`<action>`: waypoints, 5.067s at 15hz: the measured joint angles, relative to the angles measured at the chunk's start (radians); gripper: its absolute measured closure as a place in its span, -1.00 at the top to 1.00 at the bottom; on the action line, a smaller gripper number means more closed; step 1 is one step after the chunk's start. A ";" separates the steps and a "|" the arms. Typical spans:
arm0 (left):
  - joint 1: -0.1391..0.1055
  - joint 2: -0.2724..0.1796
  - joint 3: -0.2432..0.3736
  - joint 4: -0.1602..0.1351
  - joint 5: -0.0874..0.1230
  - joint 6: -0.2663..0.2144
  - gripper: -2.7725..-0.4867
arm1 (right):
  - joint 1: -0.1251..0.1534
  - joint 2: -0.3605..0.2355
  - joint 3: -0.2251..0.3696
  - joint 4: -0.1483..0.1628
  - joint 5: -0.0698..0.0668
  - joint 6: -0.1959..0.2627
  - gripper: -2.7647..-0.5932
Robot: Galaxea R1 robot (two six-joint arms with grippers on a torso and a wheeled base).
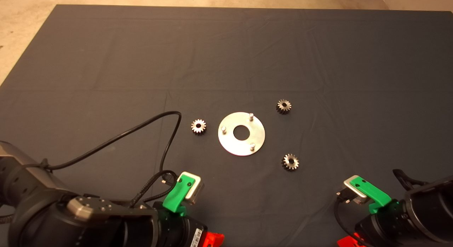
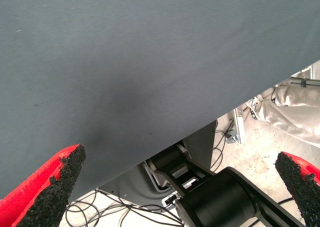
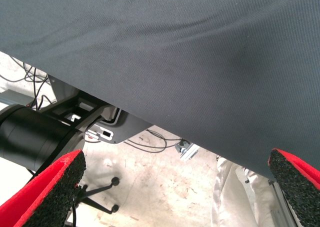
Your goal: Install three planetary gears onto the carrier pins
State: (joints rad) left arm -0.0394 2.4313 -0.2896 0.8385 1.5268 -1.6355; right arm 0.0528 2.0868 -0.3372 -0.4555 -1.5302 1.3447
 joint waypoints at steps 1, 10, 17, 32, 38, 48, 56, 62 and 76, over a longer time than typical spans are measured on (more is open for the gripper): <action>0.000 0.007 0.000 0.000 0.000 0.000 0.98 | 0.000 0.000 0.000 0.000 0.000 0.002 0.97; 0.000 0.079 0.000 0.001 0.001 0.001 0.98 | 0.257 0.028 0.000 0.013 -0.003 0.003 0.97; 0.000 0.098 0.000 0.001 0.000 0.001 0.98 | 0.307 0.065 -0.001 0.056 -0.003 0.003 0.97; 0.000 0.104 0.000 0.001 0.001 0.001 0.98 | 0.211 0.281 -0.213 0.044 0.000 0.002 0.97; 0.000 0.104 0.000 0.001 0.000 0.001 0.98 | 0.172 0.296 -0.274 0.006 0.000 -0.053 0.97; 0.000 0.104 0.000 0.001 0.000 0.001 0.98 | 0.132 0.332 -0.344 -0.057 -0.001 -0.119 0.97; 0.000 0.101 0.000 0.001 0.000 0.001 0.98 | 0.091 0.357 -0.380 -0.104 0.000 -0.162 0.84; 0.000 0.100 0.000 0.001 0.001 0.001 0.98 | 0.083 0.380 -0.414 -0.114 0.000 -0.210 0.57; 0.000 0.098 0.000 0.001 0.001 0.001 0.98 | 0.083 0.393 -0.425 -0.147 -0.002 -0.241 0.13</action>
State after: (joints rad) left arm -0.0394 2.5296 -0.2896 0.8394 1.5273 -1.6340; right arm 0.1360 2.4796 -0.7623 -0.6021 -1.5326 1.1034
